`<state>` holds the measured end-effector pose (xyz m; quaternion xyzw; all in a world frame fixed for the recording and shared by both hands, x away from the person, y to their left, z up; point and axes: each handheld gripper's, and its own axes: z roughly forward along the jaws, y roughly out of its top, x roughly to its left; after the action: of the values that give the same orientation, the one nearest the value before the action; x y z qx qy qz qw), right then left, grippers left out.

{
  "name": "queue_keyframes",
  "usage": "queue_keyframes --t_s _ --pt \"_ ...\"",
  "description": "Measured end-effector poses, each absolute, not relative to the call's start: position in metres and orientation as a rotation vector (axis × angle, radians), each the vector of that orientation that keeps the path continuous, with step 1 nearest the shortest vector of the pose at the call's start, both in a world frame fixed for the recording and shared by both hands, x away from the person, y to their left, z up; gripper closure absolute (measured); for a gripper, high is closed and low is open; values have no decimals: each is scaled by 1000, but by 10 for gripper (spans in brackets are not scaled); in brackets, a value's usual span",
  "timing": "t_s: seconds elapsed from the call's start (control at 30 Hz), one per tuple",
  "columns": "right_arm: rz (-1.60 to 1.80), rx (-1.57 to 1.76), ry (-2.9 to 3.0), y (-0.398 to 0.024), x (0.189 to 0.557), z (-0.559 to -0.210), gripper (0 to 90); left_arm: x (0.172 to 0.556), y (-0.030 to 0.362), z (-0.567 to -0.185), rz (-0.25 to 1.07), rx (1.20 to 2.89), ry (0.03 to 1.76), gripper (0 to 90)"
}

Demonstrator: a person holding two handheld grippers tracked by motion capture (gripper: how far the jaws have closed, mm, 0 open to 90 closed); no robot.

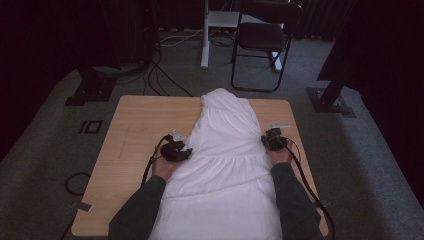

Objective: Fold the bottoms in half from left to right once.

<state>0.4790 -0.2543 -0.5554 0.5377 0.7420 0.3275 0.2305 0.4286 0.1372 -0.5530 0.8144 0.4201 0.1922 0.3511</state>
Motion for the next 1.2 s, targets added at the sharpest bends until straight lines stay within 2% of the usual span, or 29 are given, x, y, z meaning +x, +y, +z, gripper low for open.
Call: queue_keyframes --t_s 0.07,0.13,0.27,0.5,0.53,0.63,0.67,0.7,0.77,0.83,0.87,0.93,1.0,1.03,1.2 --pt "931 1500 2029 -256 475 -556 888 423 138 -553 520 2116 1076 772" --pt "957 1502 2027 -256 468 -558 887 416 140 -554 542 2124 1062 838" --pt "964 1485 2061 -256 443 -558 887 391 151 -557 532 2094 1071 851" --pt "986 1421 2159 -259 372 -559 887 320 165 -562 495 2074 1048 842" --pt "986 1421 2159 -259 372 -559 887 320 165 -562 495 2074 1048 838" --pt "1010 1418 2209 -262 336 -560 881 302 167 -563 497 2079 1032 816" --pt "1014 1425 2228 -263 332 -559 849 301 167 -563 507 2085 1026 802" --pt "1025 1416 2258 -265 331 -558 775 302 166 -563 508 2086 1024 794" --pt "1055 1334 2241 -266 331 -552 641 303 166 -563 509 2084 1030 757" --pt "1138 1341 2189 -269 339 -540 591 304 166 -563 507 2079 1041 724" --pt "1179 1328 2171 -268 345 -533 620 304 166 -563 508 2080 1044 701" --pt "1159 1277 2180 -262 363 -521 752 304 167 -563 512 2079 1050 660" --pt "1128 1253 2202 -251 386 -516 772 304 166 -563 512 2080 1050 641" --pt "1127 1248 2215 -246 399 -516 756 304 166 -563 514 2080 1052 638" --pt "1053 1291 2227 -222 453 -526 550 305 167 -563 503 2077 1058 607"
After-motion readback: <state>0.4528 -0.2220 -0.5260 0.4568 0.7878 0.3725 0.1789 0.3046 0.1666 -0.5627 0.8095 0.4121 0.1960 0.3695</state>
